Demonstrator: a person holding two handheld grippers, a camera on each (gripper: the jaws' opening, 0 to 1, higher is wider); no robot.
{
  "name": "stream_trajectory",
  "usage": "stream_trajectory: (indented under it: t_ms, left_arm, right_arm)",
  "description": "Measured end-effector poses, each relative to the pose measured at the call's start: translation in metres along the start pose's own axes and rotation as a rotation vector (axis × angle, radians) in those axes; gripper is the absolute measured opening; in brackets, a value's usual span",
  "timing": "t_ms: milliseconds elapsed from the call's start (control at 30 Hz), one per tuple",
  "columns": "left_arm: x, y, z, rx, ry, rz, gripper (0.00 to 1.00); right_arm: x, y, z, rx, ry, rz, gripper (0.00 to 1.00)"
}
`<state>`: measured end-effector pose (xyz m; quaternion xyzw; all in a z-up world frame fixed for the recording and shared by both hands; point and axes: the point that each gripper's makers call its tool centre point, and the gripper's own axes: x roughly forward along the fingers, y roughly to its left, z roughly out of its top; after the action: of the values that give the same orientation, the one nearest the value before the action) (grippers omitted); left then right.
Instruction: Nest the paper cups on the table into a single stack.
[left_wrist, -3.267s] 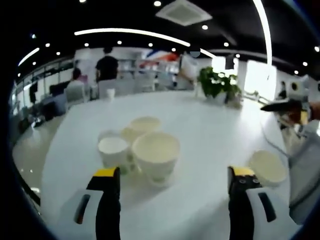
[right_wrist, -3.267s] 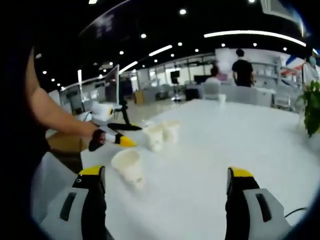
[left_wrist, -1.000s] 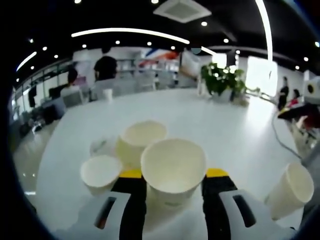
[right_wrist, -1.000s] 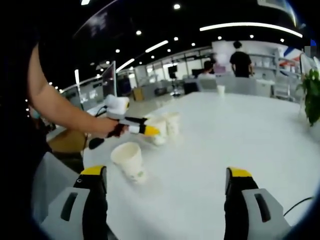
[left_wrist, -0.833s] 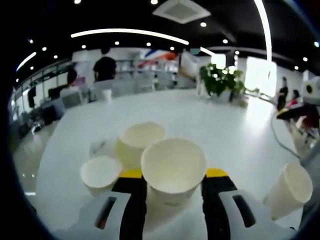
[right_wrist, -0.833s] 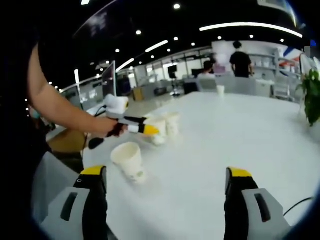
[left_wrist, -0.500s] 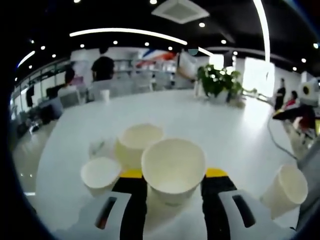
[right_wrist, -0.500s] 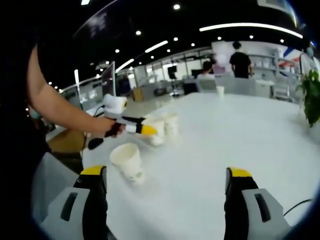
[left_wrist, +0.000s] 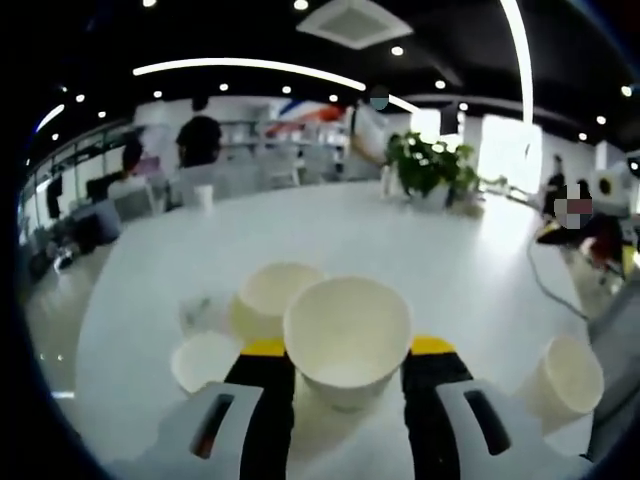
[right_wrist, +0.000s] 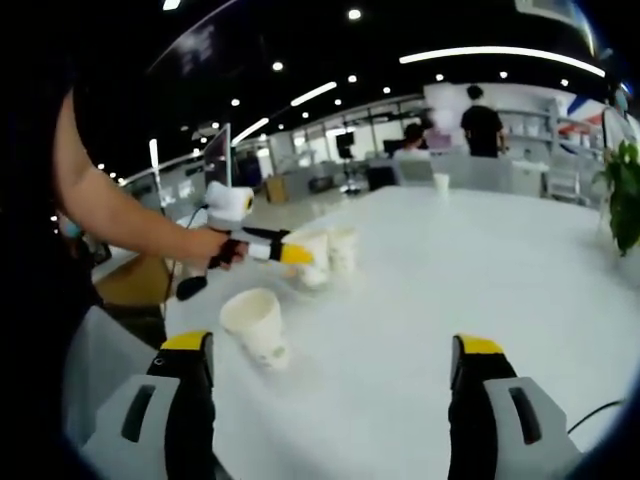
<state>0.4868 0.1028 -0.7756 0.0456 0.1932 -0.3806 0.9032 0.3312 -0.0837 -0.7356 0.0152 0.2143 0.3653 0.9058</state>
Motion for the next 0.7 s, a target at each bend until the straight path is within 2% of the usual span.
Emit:
stream_trajectory:
  t_ms: [500, 700]
  left_arm:
    - [-0.007, 0.013, 0.025, 0.006, -0.025, -0.006, 0.39]
    - [-0.010, 0.014, 0.034, 0.008, -0.023, -0.028, 0.38]
  right_arm:
    - [0.003, 0.001, 0.004, -0.006, -0.005, 0.005, 0.97]
    - [0.003, 0.004, 0.005, -0.006, -0.009, 0.010, 0.97]
